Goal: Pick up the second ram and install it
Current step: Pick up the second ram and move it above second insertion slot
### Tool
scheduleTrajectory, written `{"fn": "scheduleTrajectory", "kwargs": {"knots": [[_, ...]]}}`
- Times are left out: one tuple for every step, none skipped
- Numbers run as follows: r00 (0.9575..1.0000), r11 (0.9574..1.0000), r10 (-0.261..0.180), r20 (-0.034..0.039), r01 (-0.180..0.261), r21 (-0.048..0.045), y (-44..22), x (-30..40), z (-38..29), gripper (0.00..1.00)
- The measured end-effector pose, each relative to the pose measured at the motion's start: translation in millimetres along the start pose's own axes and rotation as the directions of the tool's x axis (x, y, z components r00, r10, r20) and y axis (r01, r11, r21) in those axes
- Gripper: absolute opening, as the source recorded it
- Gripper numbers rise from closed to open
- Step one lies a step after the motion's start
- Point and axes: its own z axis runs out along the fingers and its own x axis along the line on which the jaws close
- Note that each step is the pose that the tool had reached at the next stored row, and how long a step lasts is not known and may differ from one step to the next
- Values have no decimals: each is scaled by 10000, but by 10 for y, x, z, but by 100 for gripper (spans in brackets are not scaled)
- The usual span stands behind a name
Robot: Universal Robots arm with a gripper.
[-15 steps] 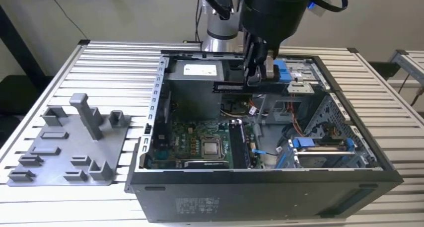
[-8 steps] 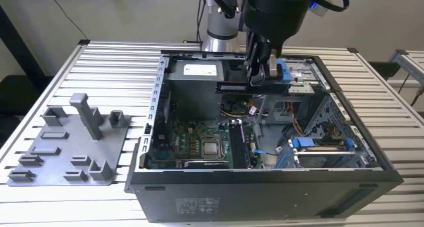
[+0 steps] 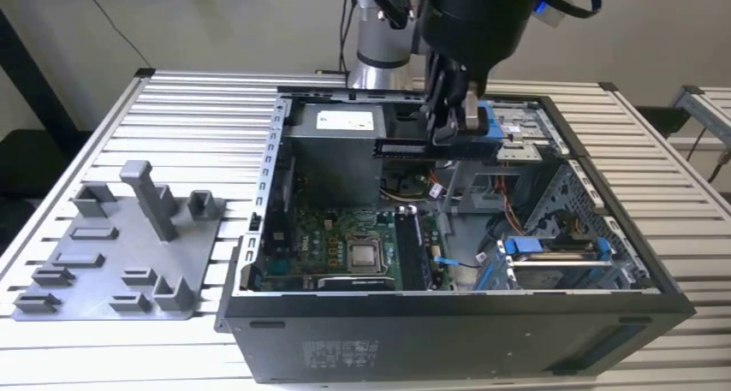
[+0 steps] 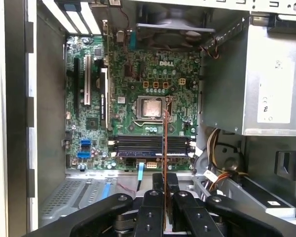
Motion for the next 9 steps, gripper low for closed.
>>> {"fn": "scheduleTrajectory", "kwargs": {"knots": [[10000,10000,0,-1,0,0,-4,-12,1,14],[10000,10000,0,0,0,0,-8,-24,2,14],[10000,10000,0,1,0,0,-13,-35,3,14],[10000,10000,0,1,0,0,-18,-45,4,14],[10000,10000,0,-1,0,0,-22,-57,5,14],[10000,10000,1,0,-1,0,-26,-68,6,14],[10000,10000,0,1,0,0,-31,-78,7,14],[10000,10000,0,0,0,0,-35,-87,8,14],[10000,10000,0,0,0,0,-39,-97,9,14]]}}
